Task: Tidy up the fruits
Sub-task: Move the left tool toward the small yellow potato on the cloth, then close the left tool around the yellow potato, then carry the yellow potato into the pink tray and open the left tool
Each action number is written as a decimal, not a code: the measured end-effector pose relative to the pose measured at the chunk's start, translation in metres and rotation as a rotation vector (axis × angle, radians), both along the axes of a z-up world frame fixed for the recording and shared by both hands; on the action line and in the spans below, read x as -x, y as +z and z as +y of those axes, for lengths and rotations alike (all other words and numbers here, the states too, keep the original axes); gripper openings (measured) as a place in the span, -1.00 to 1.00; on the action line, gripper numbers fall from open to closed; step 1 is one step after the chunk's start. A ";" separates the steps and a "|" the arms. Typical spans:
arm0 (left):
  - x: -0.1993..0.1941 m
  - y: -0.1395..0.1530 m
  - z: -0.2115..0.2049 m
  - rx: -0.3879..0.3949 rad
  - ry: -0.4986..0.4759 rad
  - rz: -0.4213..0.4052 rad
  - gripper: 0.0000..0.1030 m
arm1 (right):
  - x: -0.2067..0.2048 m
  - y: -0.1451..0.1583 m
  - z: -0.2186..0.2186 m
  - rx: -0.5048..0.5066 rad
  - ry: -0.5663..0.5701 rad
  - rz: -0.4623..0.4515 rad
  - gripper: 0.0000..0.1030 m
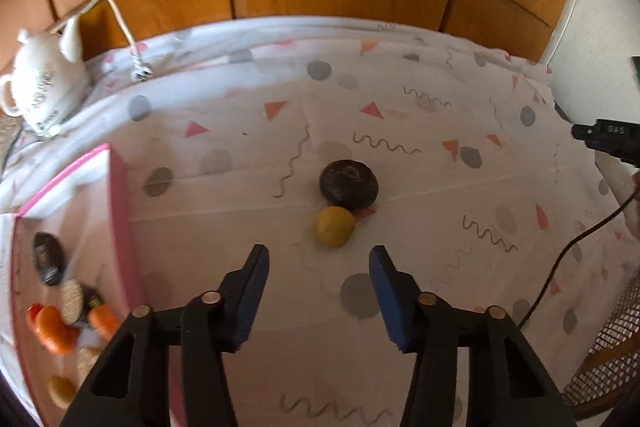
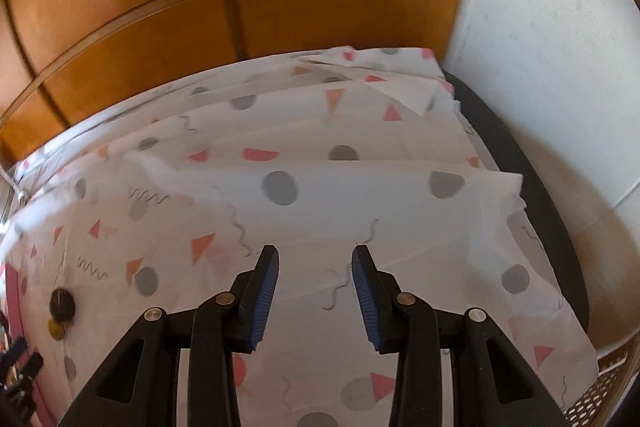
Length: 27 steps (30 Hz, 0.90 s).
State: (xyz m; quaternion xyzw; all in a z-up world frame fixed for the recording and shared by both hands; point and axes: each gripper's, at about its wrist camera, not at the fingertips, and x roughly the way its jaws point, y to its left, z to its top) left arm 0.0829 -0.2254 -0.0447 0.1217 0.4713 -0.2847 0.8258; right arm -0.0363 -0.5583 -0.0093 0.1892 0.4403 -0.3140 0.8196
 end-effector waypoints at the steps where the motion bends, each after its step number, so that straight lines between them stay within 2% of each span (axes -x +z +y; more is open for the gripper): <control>1: -0.003 -0.003 -0.004 0.000 -0.003 0.009 -0.03 | 0.003 0.001 -0.003 -0.009 -0.015 -0.008 -0.26; 12: -0.026 -0.032 -0.030 -0.040 0.003 0.038 -0.12 | 0.011 0.004 -0.017 -0.053 -0.072 -0.056 -0.26; 17: -0.027 -0.036 -0.031 -0.046 0.014 0.001 -0.29 | 0.012 0.006 -0.022 -0.058 -0.084 -0.066 -0.26; 19: -0.028 -0.035 -0.029 -0.049 0.034 -0.004 -0.50 | 0.012 0.006 -0.026 -0.054 -0.096 -0.061 -0.26; 22: -0.028 -0.032 -0.023 -0.038 0.053 0.028 -0.50 | 0.016 0.005 -0.030 -0.060 -0.119 -0.064 -0.26; 27: -0.013 -0.032 -0.015 -0.056 0.036 0.000 -0.50 | 0.018 0.002 -0.031 -0.059 -0.131 -0.057 -0.26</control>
